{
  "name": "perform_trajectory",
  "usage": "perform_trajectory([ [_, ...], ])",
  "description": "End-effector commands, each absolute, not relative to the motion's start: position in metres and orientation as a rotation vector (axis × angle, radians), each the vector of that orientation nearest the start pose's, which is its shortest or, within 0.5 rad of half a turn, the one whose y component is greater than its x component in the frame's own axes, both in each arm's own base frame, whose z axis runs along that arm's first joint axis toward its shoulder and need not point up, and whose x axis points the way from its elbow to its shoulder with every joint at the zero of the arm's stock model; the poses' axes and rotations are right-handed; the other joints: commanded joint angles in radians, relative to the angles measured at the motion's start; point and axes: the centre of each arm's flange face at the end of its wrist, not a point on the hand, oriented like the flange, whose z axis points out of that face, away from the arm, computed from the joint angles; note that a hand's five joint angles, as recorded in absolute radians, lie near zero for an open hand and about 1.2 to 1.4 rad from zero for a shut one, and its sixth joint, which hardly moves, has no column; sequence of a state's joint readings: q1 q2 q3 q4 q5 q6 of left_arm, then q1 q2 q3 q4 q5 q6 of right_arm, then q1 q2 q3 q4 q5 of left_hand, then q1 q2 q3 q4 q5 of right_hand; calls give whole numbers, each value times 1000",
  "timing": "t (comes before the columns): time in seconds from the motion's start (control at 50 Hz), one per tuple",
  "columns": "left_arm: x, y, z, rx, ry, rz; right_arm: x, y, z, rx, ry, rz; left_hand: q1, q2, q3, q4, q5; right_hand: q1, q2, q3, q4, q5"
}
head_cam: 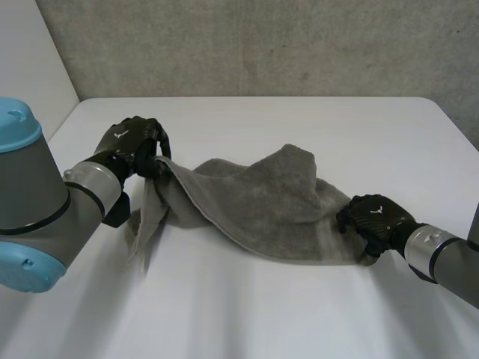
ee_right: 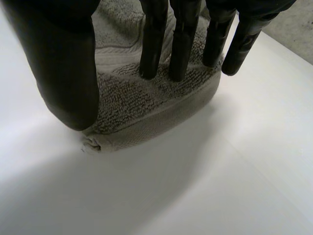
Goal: Fold the towel.
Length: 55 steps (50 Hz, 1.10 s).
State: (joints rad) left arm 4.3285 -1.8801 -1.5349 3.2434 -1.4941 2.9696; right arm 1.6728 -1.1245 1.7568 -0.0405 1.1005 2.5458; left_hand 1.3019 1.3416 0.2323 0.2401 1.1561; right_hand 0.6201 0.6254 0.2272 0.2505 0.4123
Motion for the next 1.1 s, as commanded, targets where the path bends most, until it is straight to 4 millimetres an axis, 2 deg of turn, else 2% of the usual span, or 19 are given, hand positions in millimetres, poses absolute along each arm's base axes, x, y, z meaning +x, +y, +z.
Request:
perform_trajectory([
  [0.02,-261,-277,225,385,2750,-2220,201,-268,134,-1172,2287,-1446,94,55,-58,-66,66,-54,-59,-53,-76,-20],
  [0.3,-262,-276,226,391,2752,-2220,204,-274,125,-1185,2272,-1447,94,55,-58,-66,66,-15,-21,-53,-76,18],
  [0.42,-263,-276,225,391,2752,-2220,205,-278,118,-1190,2274,-1449,94,55,-58,-66,66,70,64,-53,-76,103],
  [0.52,-263,-276,224,391,2755,-2216,205,-281,117,-1189,2272,-1454,94,55,-58,-66,66,305,299,-53,-76,338],
  [0.54,-263,-276,224,391,2755,-2216,205,-282,118,-1189,2271,-1456,94,55,-58,-66,66,438,433,-53,-76,472],
  [0.56,-263,-276,224,391,2755,-2216,205,-282,118,-1189,2271,-1456,94,55,-58,-66,66,440,434,-53,-76,473],
  [0.6,-263,-276,224,394,2754,-2218,206,-283,118,-1188,2269,-1462,94,55,-58,-66,66,774,769,-53,-76,808],
  [0.66,-263,-276,225,391,2754,-2218,207,-283,119,-1185,2265,-1463,94,55,-58,-66,66,776,771,-53,-76,809],
  [0.8,-262,-275,227,393,2747,-2230,208,-283,132,-1131,2253,-1492,94,55,-58,-66,66,776,771,-53,-76,809],
  [0.84,-262,-276,228,391,2743,-2234,208,-283,148,-1063,2232,-1527,94,55,-58,-66,66,776,771,-53,-76,809],
  [0.86,-262,-276,228,391,2745,-2232,208,-283,148,-1063,2232,-1527,94,55,-58,-66,66,776,771,-53,-76,809],
  [0.9,-262,-275,228,393,2744,-2235,208,-283,161,-1012,2200,-1556,94,55,-58,-66,66,776,771,-53,-76,809],
  [0.96,-262,-275,229,393,2745,-2237,208,-283,165,-995,2182,-1555,94,55,-58,-66,66,776,771,-53,-76,809],
  [1.1,-259,-261,225,430,2775,-2185,211,-269,176,-956,2155,-1432,94,55,-58,-66,66,776,771,-53,-76,809],
])
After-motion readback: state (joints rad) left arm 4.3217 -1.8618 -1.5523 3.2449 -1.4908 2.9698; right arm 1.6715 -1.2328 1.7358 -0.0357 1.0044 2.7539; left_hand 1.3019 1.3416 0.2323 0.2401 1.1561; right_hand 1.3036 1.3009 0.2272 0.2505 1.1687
